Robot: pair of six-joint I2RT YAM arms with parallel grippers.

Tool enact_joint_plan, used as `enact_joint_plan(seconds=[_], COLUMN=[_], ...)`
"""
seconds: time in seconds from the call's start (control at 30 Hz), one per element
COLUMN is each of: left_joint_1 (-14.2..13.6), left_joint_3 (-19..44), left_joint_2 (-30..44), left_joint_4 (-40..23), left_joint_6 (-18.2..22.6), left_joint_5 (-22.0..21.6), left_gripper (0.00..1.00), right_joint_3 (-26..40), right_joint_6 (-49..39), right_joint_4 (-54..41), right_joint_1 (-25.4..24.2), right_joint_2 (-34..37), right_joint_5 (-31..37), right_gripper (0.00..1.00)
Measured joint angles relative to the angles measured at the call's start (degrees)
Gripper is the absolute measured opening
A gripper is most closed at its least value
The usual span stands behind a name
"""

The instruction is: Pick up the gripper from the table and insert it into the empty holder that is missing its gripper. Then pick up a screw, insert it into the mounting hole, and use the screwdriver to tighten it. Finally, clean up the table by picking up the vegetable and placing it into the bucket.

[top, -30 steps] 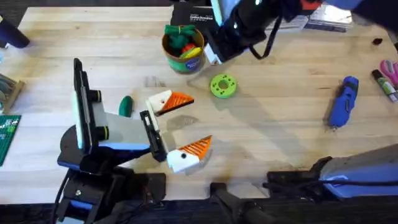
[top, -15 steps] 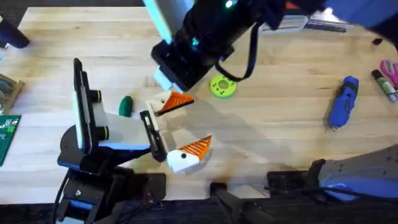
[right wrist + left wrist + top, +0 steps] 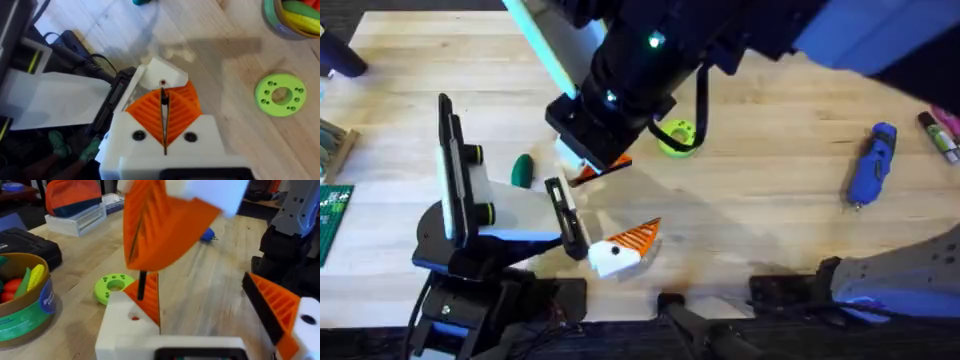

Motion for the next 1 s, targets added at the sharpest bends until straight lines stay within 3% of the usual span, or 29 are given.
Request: enact_joint_plan(seconds=[1.0], left_joint_1=[0.0], left_joint_3=[0.0], left_joint_2=[0.0], left_joint_4=[-0.28], left_joint_6=[-0.63], left_joint_5=[0.05], left_gripper=[0.985], right_joint_3=[0.02], right_joint_6=[0.02], right_joint_4=[0.63], right_joint_1=[1.18], right_joint_2=[4.35], right_joint_5=[0.04], right_gripper=[0.007])
